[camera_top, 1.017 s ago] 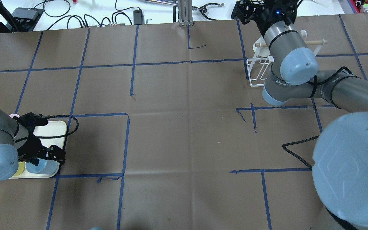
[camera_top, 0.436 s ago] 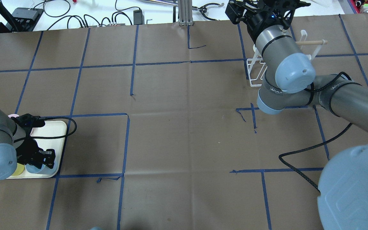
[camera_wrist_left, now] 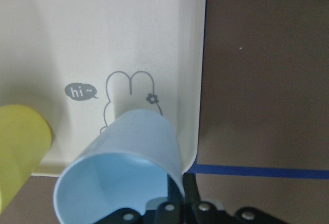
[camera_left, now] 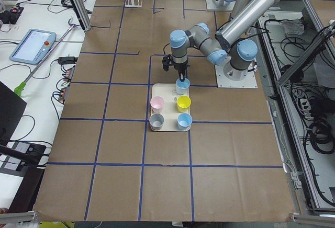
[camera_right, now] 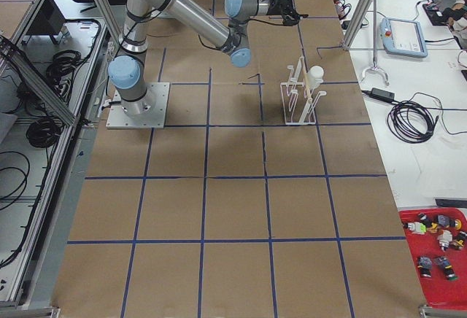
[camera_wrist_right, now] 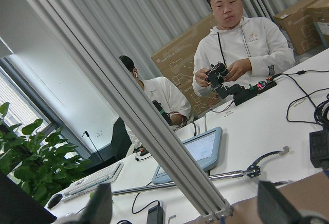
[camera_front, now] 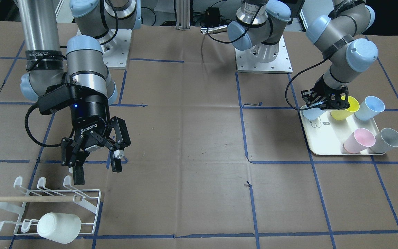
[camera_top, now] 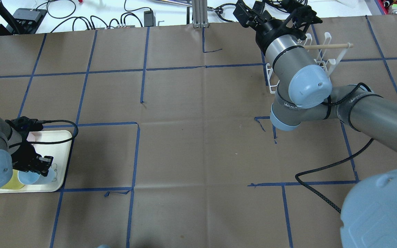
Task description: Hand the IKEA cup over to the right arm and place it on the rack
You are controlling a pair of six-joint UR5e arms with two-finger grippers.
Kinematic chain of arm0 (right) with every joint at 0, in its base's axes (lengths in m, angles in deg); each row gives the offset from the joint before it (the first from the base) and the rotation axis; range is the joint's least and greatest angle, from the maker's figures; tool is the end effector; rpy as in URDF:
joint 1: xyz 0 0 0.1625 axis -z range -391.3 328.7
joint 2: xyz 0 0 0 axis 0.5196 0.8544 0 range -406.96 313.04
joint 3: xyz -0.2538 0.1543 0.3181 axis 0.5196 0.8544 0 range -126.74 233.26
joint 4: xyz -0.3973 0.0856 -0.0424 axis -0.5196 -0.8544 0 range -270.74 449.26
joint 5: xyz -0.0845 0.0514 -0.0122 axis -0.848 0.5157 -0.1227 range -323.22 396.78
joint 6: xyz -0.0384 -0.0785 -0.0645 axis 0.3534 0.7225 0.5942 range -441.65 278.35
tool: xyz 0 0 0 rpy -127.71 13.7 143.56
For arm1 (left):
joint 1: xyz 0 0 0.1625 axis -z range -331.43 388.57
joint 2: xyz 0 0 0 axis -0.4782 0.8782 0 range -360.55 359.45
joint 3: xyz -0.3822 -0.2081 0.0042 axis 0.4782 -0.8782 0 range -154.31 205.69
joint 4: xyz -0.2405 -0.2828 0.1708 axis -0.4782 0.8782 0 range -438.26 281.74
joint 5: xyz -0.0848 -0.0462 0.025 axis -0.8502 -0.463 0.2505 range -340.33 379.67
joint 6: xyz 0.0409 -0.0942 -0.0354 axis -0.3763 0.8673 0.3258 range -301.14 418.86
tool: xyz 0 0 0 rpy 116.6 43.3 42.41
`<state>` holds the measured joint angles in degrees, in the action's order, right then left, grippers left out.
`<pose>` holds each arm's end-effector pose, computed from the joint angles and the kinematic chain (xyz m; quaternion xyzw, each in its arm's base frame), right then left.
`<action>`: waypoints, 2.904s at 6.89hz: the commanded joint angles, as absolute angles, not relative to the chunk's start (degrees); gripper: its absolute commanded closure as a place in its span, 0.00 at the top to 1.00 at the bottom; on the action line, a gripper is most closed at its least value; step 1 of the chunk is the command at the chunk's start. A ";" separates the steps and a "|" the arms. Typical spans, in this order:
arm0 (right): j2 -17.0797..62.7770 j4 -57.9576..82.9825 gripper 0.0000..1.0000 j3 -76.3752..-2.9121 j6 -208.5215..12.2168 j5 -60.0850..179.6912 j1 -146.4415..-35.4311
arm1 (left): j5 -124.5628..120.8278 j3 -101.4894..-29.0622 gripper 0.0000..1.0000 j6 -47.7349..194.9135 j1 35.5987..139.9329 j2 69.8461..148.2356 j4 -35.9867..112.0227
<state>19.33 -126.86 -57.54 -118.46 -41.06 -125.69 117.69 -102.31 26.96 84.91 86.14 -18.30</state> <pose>0.1994 -0.5564 0.3733 0.1437 0.7421 -0.5800 0.3036 0.1140 -0.3844 0.2618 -0.0124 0.9967 0.0719 0.0368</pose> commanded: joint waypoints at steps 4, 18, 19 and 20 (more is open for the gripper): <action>19.66 -124.51 1.00 -59.23 -144.27 -34.43 -127.54 | 104.70 -72.16 0.00 27.48 87.71 89.17 2.16; 25.20 -123.52 1.00 -65.04 -163.21 -29.75 -127.63 | 56.05 -84.44 0.00 36.36 106.69 106.83 -74.23; 25.11 -123.61 1.00 -65.04 -163.21 -29.75 -127.63 | 55.88 -84.26 0.00 43.84 108.10 109.72 -83.62; 25.11 -123.61 1.00 -65.04 -163.39 -29.75 -127.63 | 56.22 -84.08 0.00 52.70 110.03 110.10 -89.54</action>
<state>25.13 -123.59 -65.02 -163.27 -29.74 -127.64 56.05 -84.24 43.42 108.06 108.74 -81.81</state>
